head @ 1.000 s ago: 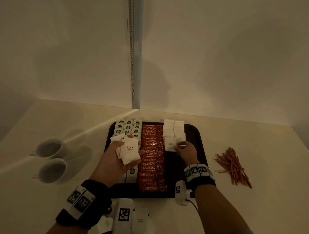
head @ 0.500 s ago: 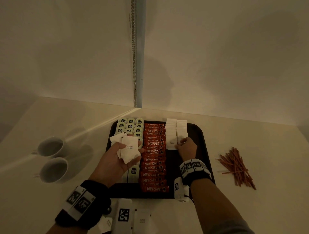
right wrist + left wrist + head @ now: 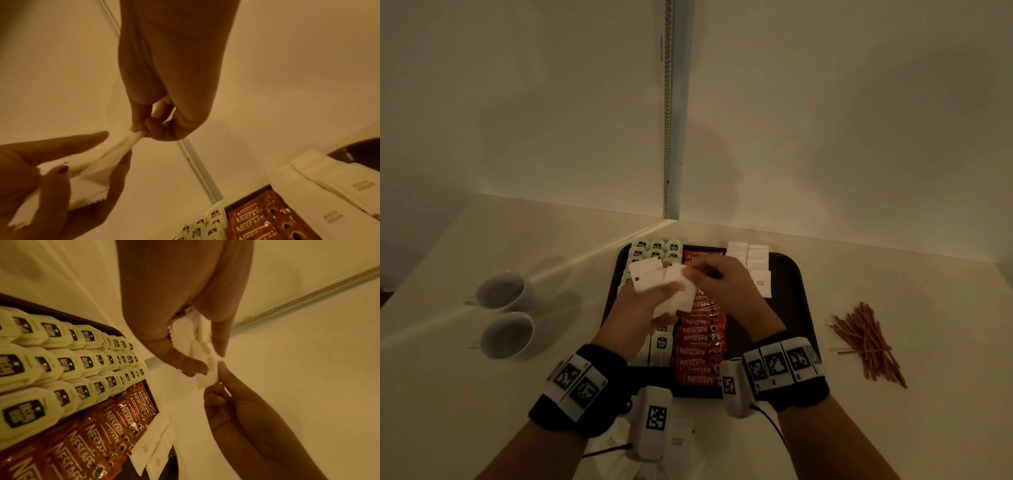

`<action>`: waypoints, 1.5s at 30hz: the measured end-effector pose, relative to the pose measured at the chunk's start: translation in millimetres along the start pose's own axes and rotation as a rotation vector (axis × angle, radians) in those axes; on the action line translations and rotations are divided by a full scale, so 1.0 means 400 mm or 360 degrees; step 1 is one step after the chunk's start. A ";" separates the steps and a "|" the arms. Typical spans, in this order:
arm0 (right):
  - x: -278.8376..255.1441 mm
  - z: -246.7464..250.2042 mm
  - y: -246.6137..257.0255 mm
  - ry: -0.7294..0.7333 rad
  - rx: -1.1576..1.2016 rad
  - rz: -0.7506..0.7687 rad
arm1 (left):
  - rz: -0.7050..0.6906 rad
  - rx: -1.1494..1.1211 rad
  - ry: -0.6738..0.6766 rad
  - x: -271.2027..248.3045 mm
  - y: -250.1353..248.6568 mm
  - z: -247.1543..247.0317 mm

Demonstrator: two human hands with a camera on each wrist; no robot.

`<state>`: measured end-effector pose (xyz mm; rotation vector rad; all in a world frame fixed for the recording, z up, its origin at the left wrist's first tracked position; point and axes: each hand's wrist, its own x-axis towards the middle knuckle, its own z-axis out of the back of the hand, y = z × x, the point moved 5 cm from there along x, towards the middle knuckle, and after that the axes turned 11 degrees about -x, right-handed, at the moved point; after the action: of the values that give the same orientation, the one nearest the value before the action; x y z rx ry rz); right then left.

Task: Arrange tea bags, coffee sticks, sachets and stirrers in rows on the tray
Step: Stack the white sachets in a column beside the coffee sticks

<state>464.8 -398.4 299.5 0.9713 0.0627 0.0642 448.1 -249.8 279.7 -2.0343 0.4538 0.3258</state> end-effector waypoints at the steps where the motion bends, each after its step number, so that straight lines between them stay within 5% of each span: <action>1: -0.004 0.007 -0.006 -0.0033 0.0168 -0.0051 | -0.0012 -0.0067 0.0011 0.000 -0.004 -0.003; 4: -0.020 0.008 -0.028 -0.0035 0.0926 -0.0306 | -0.0048 -0.0201 0.0058 -0.001 -0.018 -0.009; 7: -0.040 -0.013 -0.038 0.0024 0.1274 -0.0442 | -0.0116 -0.0110 0.0098 -0.005 -0.028 -0.020; 12: -0.070 -0.053 -0.023 0.0129 0.1215 -0.0416 | -0.0288 0.0104 -0.0035 0.000 -0.047 -0.021; 20: -0.078 -0.068 -0.036 -0.0050 0.1088 -0.0462 | -0.0461 0.0404 -0.0055 -0.005 -0.078 -0.024; 24: -0.081 -0.066 -0.044 -0.0093 0.1081 -0.0424 | -0.0402 0.0369 -0.0032 -0.004 -0.071 -0.028; 28: -0.087 -0.015 -0.107 -0.0209 0.1159 -0.0521 | -0.0075 -0.0036 -0.0037 0.001 -0.048 -0.012; 35: -0.090 0.108 -0.388 -0.0636 0.0178 -0.0896 | 0.0144 -0.0477 -0.0034 -0.002 -0.024 0.041; 45: -0.049 0.121 -0.510 -0.0557 -0.0417 -0.1100 | 0.0169 -0.0533 -0.0039 0.009 -0.021 0.058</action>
<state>454.7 -554.6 158.4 0.6466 0.0629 -0.7158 454.0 -226.4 273.7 -2.3316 0.5207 0.5194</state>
